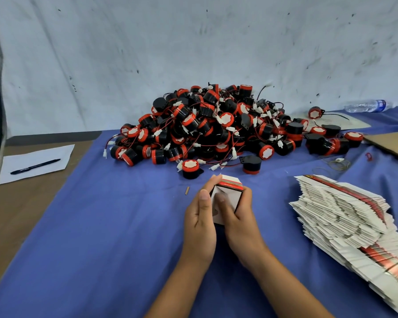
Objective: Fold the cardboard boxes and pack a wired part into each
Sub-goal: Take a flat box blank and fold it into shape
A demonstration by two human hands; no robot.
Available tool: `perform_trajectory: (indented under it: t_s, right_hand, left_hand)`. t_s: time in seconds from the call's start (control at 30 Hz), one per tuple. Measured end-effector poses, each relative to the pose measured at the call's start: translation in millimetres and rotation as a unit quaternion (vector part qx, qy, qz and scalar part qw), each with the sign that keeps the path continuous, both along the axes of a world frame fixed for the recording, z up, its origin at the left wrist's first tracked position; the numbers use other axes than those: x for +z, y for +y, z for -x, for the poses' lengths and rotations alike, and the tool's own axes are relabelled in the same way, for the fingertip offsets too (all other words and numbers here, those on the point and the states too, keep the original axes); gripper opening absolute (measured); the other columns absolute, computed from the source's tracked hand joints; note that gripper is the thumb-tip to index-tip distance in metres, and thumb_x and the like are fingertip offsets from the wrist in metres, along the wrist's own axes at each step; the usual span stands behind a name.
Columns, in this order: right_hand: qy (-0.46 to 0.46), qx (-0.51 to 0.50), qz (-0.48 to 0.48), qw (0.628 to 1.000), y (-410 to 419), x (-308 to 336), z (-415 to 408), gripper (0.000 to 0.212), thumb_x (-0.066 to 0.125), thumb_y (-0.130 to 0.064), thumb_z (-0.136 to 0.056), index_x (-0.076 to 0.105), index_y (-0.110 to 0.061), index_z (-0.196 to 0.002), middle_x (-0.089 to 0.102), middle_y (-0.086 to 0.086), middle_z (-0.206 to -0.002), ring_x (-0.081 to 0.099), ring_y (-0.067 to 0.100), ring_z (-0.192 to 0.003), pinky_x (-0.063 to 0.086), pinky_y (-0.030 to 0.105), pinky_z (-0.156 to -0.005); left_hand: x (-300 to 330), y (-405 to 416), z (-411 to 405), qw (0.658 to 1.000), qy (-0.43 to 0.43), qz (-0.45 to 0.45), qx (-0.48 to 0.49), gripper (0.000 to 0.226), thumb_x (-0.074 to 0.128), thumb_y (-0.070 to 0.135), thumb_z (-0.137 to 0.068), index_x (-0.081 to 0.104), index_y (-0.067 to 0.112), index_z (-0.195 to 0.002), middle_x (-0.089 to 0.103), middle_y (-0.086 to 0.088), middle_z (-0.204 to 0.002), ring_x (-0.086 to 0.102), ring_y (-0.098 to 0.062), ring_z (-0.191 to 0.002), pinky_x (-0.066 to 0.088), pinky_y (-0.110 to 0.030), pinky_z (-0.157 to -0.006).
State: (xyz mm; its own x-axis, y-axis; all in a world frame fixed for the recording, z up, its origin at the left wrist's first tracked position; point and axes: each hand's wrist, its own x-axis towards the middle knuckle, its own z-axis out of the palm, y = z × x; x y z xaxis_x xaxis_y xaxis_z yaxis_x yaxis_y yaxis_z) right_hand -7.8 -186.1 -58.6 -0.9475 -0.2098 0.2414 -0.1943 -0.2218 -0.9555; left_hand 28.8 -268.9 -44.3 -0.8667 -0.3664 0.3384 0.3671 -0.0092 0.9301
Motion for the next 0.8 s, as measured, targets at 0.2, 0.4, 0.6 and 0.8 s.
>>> perform_trajectory:
  t_s: [0.2,0.4,0.6,0.8]
  right_hand:
    - [-0.01,0.119,0.007,0.993,4.0,4.4,-1.5,0.042,0.055,-0.015,-0.094,0.046,-0.028,-0.133,0.068,-0.01,-0.123,0.064,0.009,-0.119,0.054,0.023,-0.093]
    - [0.028,0.063,-0.03,0.997,2.1,2.8,-2.8,0.043,0.043,0.004,-0.102,0.046,-0.027,-0.132,0.067,-0.013,-0.117,0.065,0.009,-0.113,0.054,0.022,-0.09]
    - [0.01,0.075,-0.027,0.997,5.4,6.3,-2.4,0.046,0.048,0.001,-0.1,0.052,-0.032,-0.132,0.067,-0.008,-0.123,0.063,0.014,-0.12,0.055,0.03,-0.096]
    - [0.014,0.088,-0.01,0.996,11.8,18.0,-0.8,0.032,0.06,-0.007,-0.1,0.063,-0.022,-0.128,0.072,0.003,-0.12,0.066,0.023,-0.116,0.056,0.039,-0.098]
  left_hand:
    - [4.4,-11.9,-0.2,0.999,0.008,-0.03,0.025,0.042,0.033,0.038,-0.109,0.068,0.034,-0.131,0.071,0.008,-0.129,0.067,-0.013,-0.12,0.056,-0.022,-0.09]
    - [2.6,-8.2,0.4,0.999,0.005,-0.022,0.034,0.037,0.035,0.038,-0.112,0.07,0.035,-0.124,0.071,0.005,-0.128,0.068,-0.016,-0.119,0.058,-0.028,-0.092]
    - [0.1,-3.1,0.8,0.998,0.017,-0.001,0.061,0.036,0.037,0.04,-0.105,0.068,0.042,-0.123,0.069,0.011,-0.13,0.064,-0.013,-0.123,0.055,-0.03,-0.097]
    - [0.1,-18.3,3.5,0.997,0.003,-0.031,0.076,0.036,0.037,0.038,-0.105,0.069,0.045,-0.119,0.072,0.013,-0.123,0.069,-0.01,-0.113,0.058,-0.022,-0.081]
